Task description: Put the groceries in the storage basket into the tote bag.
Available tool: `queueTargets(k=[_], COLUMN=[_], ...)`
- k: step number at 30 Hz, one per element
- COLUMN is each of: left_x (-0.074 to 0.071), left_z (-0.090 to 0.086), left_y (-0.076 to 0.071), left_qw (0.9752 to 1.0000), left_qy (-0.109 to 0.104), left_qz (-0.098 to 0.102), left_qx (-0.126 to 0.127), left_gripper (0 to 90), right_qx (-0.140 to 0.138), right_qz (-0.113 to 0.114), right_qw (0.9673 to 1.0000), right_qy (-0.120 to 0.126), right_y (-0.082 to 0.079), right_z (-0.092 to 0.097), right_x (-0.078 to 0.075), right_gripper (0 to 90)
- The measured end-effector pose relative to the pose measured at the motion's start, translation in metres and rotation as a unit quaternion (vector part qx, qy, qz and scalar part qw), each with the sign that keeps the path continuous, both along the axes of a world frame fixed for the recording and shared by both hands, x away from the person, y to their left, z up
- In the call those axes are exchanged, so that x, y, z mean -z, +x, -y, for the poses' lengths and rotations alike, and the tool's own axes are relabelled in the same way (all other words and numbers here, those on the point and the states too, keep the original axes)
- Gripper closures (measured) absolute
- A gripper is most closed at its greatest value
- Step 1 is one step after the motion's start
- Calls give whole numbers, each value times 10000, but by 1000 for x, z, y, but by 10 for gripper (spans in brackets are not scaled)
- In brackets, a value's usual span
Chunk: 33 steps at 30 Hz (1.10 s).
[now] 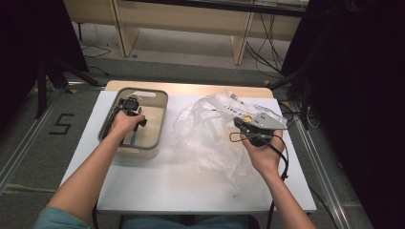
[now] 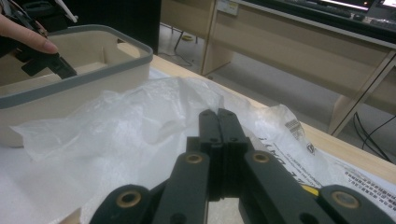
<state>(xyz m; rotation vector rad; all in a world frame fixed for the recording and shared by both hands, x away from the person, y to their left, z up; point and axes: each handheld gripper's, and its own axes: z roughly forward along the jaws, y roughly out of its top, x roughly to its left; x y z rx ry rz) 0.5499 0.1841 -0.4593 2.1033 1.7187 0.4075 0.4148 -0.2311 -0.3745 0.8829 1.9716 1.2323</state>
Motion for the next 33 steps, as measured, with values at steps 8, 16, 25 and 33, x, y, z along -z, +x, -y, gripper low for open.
queueTargets(k=[8, 16, 25, 33], left_x=[3, 5, 4, 2], left_z=[-1, -2, -5, -4], left_y=[1, 3, 4, 6], left_qw=[9999, 9999, 9997, 9992], left_qy=[-37, -22, -63, -107], left_qz=[-113, -158, -241, -373], left_qx=[1, -22, -57, -43], left_gripper=[490, 527, 596, 676], right_qx=[-6, -7, -8, -16], right_qz=[-8, -35, -31, -22], right_qw=[10000, 10000, 10000, 10000], right_qy=[-3, -18, -21, -22], right_y=[0, 0, 0, 0], right_z=[0, 0, -1, -1], right_x=[0, 1, 1, 1], right_gripper=[900, 900, 900, 900])
